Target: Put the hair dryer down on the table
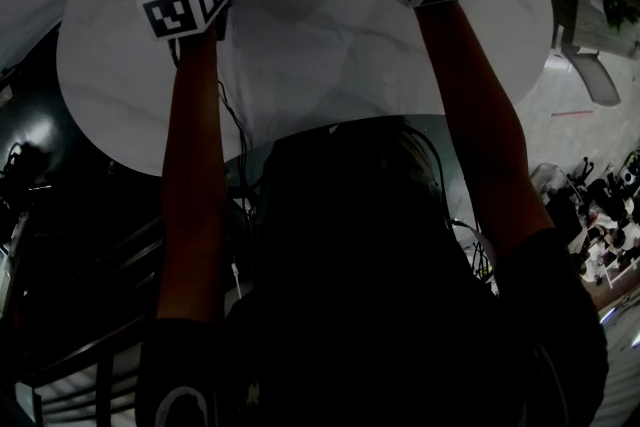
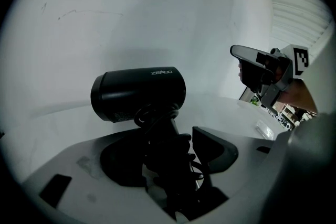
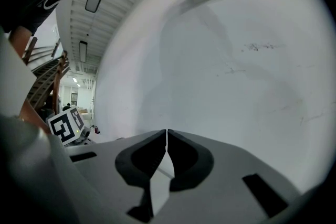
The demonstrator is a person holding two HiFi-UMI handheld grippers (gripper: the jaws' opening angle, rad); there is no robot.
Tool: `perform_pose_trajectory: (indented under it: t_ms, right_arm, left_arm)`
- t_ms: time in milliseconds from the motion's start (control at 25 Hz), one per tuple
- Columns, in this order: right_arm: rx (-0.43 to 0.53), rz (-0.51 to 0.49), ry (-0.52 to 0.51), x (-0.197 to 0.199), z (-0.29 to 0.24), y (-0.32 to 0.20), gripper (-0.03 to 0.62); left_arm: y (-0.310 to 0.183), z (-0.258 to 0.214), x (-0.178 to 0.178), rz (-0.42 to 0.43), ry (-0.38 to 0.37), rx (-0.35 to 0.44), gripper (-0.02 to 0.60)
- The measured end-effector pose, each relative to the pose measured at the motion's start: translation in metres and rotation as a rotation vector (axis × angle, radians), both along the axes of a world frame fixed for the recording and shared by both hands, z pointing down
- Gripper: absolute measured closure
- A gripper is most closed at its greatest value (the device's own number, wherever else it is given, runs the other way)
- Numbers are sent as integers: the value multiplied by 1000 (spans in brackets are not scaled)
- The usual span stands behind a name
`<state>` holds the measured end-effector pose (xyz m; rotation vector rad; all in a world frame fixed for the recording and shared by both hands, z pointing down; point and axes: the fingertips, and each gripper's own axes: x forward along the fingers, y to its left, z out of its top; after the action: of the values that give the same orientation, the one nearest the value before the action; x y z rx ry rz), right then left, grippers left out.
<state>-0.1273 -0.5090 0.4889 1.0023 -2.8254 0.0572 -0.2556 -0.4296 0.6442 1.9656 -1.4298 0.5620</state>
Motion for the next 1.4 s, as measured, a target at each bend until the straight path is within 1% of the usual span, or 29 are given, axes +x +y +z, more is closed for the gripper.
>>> perform_pose_trajectory:
  t_ms: [200, 320, 560, 680, 840, 1080, 1280, 1400]
  right_arm:
    - [0, -2, 4, -1, -4, 2, 583]
    - [0, -6, 7, -2, -7, 5, 583]
    - [6, -17, 4, 3, -20, 7, 583]
    - [7, -17, 8, 1, -27, 9, 583]
    - [20, -20, 5, -1, -39, 13, 583]
    - [64, -41, 4, -5, -69, 24, 583]
    - [128, -68, 0, -12, -113, 47, 585]
    - [147, -91, -11, -14, -142, 61, 585]
  left_arm:
    - [3, 2, 4, 11, 44, -38, 249]
    - [8, 2, 4, 18, 48, -59, 206]
    - [14, -2, 13, 54, 15, -96, 189]
    - [18, -10, 10, 76, 1, -102, 184]
    - [16, -35, 0, 94, -57, -37, 184]
    - [13, -107, -12, 98, -98, 99, 184]
    - [25, -172, -17, 103, -93, 211, 184]
    - [35, -209, -16, 103, -78, 267, 184]
